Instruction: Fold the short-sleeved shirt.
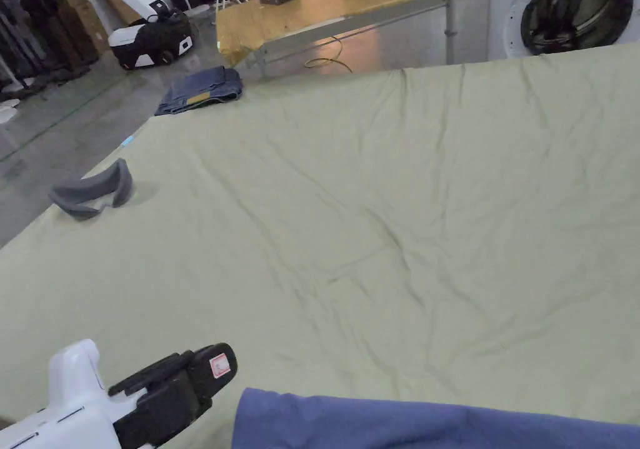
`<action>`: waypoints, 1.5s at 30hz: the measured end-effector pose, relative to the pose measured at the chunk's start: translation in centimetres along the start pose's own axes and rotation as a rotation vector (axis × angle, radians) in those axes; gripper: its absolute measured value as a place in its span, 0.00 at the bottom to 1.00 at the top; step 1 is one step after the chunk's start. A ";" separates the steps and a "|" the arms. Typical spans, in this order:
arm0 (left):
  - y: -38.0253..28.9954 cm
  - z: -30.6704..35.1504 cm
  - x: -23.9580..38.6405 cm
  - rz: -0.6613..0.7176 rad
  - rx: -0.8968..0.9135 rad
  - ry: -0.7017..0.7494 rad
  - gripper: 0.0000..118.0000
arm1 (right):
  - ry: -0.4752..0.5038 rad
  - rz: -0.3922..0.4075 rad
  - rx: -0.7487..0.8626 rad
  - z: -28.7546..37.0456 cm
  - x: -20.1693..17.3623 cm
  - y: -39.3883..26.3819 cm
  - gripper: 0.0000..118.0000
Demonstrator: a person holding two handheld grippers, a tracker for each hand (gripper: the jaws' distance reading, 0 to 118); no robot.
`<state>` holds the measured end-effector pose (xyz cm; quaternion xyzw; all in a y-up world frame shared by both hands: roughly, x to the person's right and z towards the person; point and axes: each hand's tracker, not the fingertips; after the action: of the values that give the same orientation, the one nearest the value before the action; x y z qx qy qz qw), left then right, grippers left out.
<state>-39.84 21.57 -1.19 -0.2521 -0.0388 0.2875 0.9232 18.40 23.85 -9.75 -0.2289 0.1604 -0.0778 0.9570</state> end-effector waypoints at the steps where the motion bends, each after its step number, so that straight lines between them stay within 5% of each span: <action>1: -0.5 -0.6 -2.3 0.081 -0.007 -0.022 0.35 | -0.002 -0.003 -0.007 0.0 0.2 -0.2 0.00; 2: -0.7 -1.6 -3.9 0.153 -0.045 -0.071 0.68 | -0.006 -0.005 -0.017 0.0 0.3 -0.4 0.00; 5: -2.6 -4.1 -8.9 0.294 -0.140 -0.069 0.71 | -0.003 -0.018 -0.052 0.2 1.1 -0.9 0.00; 9: -4.6 -7.2 -12.5 0.308 -0.211 -0.018 0.71 | -0.015 -0.048 -0.064 0.8 2.3 -1.1 0.00; 11: -5.8 -8.2 -13.0 0.330 -0.244 -0.021 0.68 | -0.021 -0.077 -0.063 1.1 2.9 -1.1 0.00; 12: -5.8 -8.7 -12.5 0.471 -0.150 -0.198 0.65 | -0.017 -0.088 -0.062 1.2 3.2 -1.1 0.00; 13: -6.0 -9.3 -12.3 0.538 -0.139 -0.250 0.51 | -0.017 -0.098 -0.061 1.4 3.5 -1.1 0.00; 14: -6.6 -9.9 -11.3 0.558 -0.172 -0.256 0.18 | -0.021 -0.104 -0.058 1.5 3.7 -1.1 0.00; 15: -6.9 -10.5 -10.6 0.546 -0.184 -0.250 0.08 | -0.024 -0.104 -0.057 1.6 3.8 -1.0 0.00; 17: -7.3 -11.0 -9.4 0.434 -0.240 -0.160 0.08 | -0.034 -0.095 -0.059 1.8 4.1 -0.9 0.00; 22: -2.0 -6.7 -8.5 0.471 -0.033 -0.166 0.07 | -0.045 -0.080 -0.057 2.0 4.7 -0.6 0.00; 29: 5.8 -3.5 -3.4 0.192 -0.026 0.016 0.07 | -0.038 -0.115 -0.066 1.1 4.6 -1.8 0.00; 35: 0.4 -10.9 5.7 0.057 -0.136 -0.064 0.07 | -0.014 -0.152 -0.081 1.3 3.8 -1.9 0.00; 42: -8.4 -22.4 12.4 0.092 -0.367 -0.173 0.07 | -0.044 -0.122 -0.083 3.3 4.5 -0.8 0.00; 43: -8.8 -23.4 13.1 0.084 -0.401 -0.174 0.12 | -0.055 -0.123 -0.087 3.4 4.8 -0.9 0.00; 45: -8.7 -23.6 14.5 0.017 -0.410 -0.177 0.53 | -0.075 -0.126 -0.090 2.7 5.3 -1.2 0.00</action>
<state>-18.23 12.96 -18.56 -0.4085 -0.1754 0.3025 0.8431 24.24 22.73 -8.35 -0.2839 0.1131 -0.1220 0.9443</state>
